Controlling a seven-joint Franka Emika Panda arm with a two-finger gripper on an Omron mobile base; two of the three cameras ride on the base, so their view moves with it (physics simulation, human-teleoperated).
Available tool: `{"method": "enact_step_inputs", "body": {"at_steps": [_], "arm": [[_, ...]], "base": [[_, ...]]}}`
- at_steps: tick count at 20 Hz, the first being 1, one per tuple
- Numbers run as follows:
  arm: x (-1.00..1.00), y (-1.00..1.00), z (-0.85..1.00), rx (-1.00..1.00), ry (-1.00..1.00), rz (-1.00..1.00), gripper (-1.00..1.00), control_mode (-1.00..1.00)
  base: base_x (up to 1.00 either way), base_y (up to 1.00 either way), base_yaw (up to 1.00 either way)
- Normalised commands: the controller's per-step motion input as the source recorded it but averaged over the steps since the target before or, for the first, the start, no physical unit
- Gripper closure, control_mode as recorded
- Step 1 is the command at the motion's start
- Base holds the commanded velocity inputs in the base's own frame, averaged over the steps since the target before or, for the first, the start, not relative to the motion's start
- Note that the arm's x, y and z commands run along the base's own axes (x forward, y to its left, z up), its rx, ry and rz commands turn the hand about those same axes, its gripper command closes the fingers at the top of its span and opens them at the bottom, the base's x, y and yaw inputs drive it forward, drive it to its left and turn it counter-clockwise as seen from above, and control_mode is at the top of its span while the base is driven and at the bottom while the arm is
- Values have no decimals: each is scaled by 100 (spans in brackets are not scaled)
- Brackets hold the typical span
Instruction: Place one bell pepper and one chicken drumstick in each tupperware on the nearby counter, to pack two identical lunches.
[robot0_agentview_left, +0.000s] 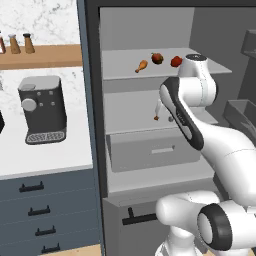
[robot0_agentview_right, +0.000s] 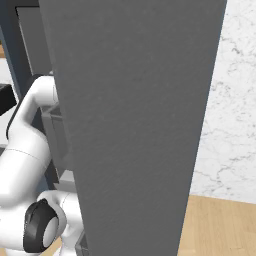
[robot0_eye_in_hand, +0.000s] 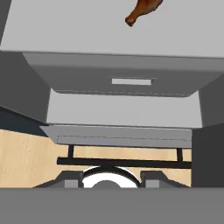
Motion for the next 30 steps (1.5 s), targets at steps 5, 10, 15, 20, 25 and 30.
{"method": "enact_step_inputs", "body": {"at_steps": [5, 10, 15, 20, 25, 30], "arm": [[-8, -3, 0, 0, -2, 0, -100, -100], [0, -3, -15, 0, -12, -3, -100, -100], [0, -2, -7, 1, -11, -6, -100, -100], [0, 0, 69, 3, -14, -1, -100, -100], [0, 0, 72, 2, 0, -8, -100, -100], [10, 0, 55, 0, 0, -3, -100, -100]], "base": [[0, 0, 0], [0, 0, 0], [0, 0, 0], [0, 0, 0], [0, 0, 0], [0, 0, 0]]}}
